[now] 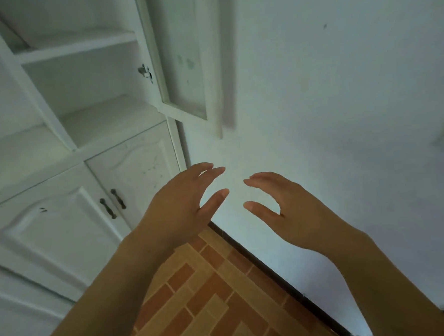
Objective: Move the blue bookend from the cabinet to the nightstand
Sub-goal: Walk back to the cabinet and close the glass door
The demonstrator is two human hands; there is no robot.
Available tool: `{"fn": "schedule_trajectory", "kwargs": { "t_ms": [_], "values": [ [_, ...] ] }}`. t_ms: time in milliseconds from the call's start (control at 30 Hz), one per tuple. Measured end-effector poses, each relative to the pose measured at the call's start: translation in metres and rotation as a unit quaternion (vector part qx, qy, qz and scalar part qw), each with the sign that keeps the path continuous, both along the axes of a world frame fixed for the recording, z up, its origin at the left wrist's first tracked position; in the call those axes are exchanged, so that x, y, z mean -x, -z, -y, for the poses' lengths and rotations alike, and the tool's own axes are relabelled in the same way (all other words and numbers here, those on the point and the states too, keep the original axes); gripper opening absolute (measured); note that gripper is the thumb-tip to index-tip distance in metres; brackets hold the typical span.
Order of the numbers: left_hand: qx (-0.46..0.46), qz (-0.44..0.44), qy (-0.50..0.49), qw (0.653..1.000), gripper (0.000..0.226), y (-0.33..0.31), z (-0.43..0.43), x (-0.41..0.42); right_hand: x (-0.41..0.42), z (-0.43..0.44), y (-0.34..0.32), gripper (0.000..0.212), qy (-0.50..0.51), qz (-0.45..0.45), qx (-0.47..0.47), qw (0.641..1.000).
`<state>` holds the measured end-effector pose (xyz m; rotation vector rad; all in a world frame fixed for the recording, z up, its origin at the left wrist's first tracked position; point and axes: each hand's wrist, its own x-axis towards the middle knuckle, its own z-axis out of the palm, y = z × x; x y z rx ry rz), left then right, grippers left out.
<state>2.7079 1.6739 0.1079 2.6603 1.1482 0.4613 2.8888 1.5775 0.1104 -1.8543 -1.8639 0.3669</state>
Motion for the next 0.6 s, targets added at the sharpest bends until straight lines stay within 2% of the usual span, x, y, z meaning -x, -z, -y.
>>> {"fn": "schedule_trajectory", "kwargs": {
  "t_ms": [300,600],
  "values": [
    [-0.023,-0.017,-0.024,0.999,0.064,-0.022,-0.103,-0.013,-0.026,-0.116,-0.020,0.054,-0.020,0.011,-0.057,0.998],
    [-0.084,0.032,-0.019,0.996,0.062,-0.071,-0.213,-0.074,-0.087,-0.243,-0.054,0.050,-0.036,0.005,-0.135,0.990]
  ]
}}
